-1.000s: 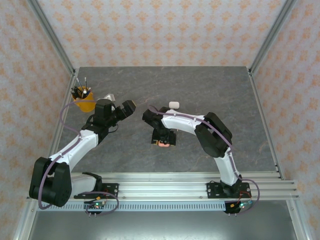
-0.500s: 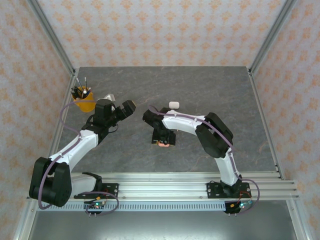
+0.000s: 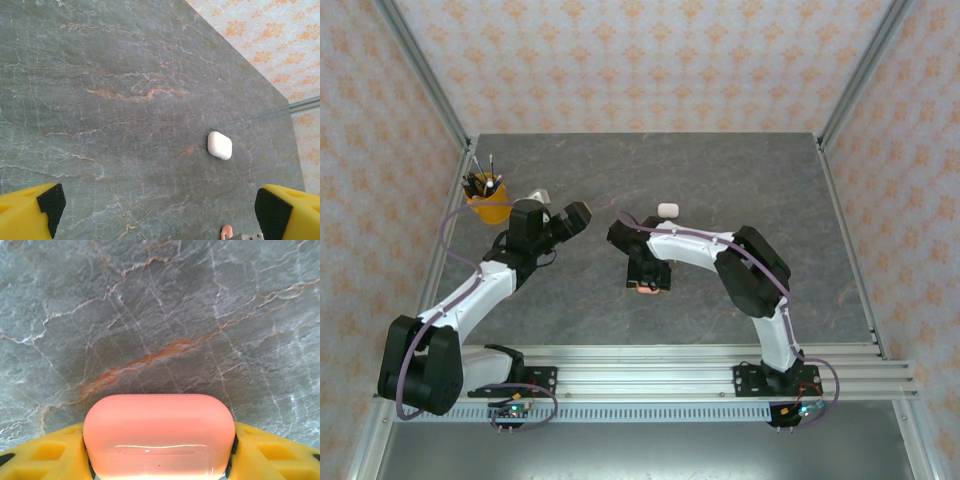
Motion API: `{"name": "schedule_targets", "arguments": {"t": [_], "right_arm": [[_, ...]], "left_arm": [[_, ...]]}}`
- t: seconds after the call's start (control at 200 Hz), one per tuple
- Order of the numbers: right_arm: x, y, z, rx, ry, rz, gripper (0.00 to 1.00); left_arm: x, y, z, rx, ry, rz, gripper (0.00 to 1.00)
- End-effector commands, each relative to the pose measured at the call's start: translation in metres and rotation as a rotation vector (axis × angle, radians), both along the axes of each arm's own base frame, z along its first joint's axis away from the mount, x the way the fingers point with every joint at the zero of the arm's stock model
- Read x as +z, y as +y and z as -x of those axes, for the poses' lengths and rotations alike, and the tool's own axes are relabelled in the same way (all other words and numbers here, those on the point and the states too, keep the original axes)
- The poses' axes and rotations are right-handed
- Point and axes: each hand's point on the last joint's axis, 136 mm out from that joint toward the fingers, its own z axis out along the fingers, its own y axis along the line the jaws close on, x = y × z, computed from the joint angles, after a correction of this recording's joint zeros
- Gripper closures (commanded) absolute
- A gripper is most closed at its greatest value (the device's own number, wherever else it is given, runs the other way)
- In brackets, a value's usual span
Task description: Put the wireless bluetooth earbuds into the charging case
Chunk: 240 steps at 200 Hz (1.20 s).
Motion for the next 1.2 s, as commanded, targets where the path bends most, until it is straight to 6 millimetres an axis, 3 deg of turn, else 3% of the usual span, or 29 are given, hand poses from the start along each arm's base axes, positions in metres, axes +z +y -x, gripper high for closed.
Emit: {"name": "schedule_targets", "arguments": {"t": [0.0,0.34,0.861,1.031,1.196], "right_arm": [[0.008,-0.023,-0.018,-0.064,-0.091,0.064,0.45],[0.047,-0.008,-0.038,-0.135,-0.213,-0.039,0.46],[0.077,0.004,-0.104,-0.376,-0.307,-0.262,0.46],[0.075,0.007,-0.108,-0.394,-0.284,-0.294,0.46],[0.056,0.008,-0.092,-0.366,-0.204,-0.285,0.46]], "left_arm": [[0.006,0.001,0.002,0.000,-0.025,0.012,0.00],[-0.012,0.000,0.008,-0.015,0.013,0.003,0.00],[-0.051,-0.021,0.024,-0.132,0.032,0.066,0.00],[-0.064,-0.027,0.028,-0.149,0.055,0.061,0.00],[-0.067,-0.020,0.029,-0.116,0.068,0.038,0.00]]}}
